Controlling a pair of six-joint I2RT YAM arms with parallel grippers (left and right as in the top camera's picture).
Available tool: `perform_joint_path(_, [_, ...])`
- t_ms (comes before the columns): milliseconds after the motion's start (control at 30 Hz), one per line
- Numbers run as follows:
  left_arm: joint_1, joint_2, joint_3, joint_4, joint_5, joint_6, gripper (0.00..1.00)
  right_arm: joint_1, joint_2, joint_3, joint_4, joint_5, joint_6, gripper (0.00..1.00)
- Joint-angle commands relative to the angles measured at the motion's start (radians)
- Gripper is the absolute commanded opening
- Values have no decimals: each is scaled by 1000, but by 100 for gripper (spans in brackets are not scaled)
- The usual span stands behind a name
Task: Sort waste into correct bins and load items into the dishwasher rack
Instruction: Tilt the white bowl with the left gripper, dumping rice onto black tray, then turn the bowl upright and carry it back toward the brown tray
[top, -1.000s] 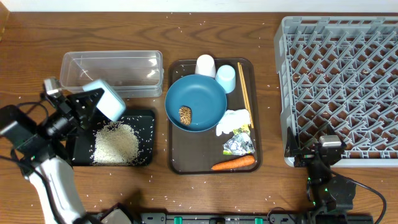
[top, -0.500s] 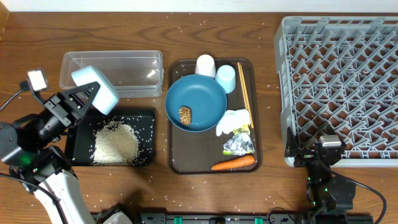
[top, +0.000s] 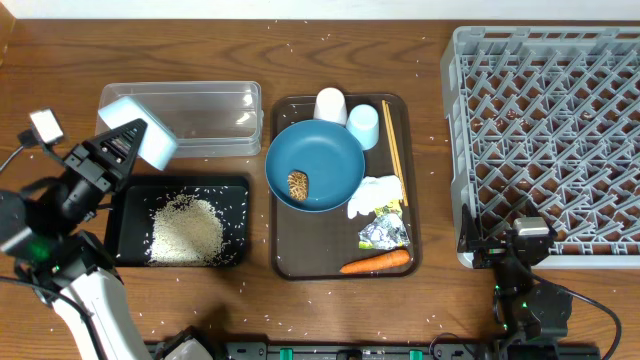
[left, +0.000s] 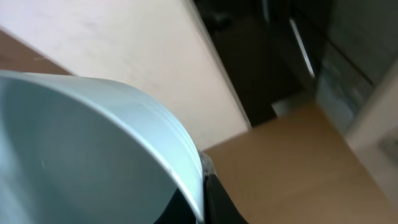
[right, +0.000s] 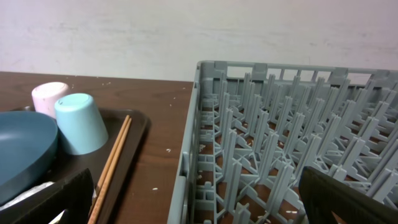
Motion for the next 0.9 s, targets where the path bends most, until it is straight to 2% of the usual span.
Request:
perform_joint_path(0, [-2, 41, 16, -38, -60, 120, 6, -8, -3, -1, -5, -1, -2, 99])
perform_joint_path(300, [-2, 0, 16, -41, -57, 137, 6, -8, -3, -1, -5, -1, -2, 99])
perform_joint_path(567, [-2, -223, 37, -40, -42, 101, 6, -8, -3, -1, -5, -1, -2, 99])
perform_joint_path(667, [3, -304, 37, -104, -180, 230, 6, -8, -3, -1, -5, -1, -2, 99])
perform_joint_path(767, [19, -322, 37, -343, -401, 324, 6, -8, -3, -1, -5, -1, -2, 99])
perform_joint_path(867, [22, -283, 37, -599, -615, 489, 6, -8, -3, -1, -5, -1, -2, 99])
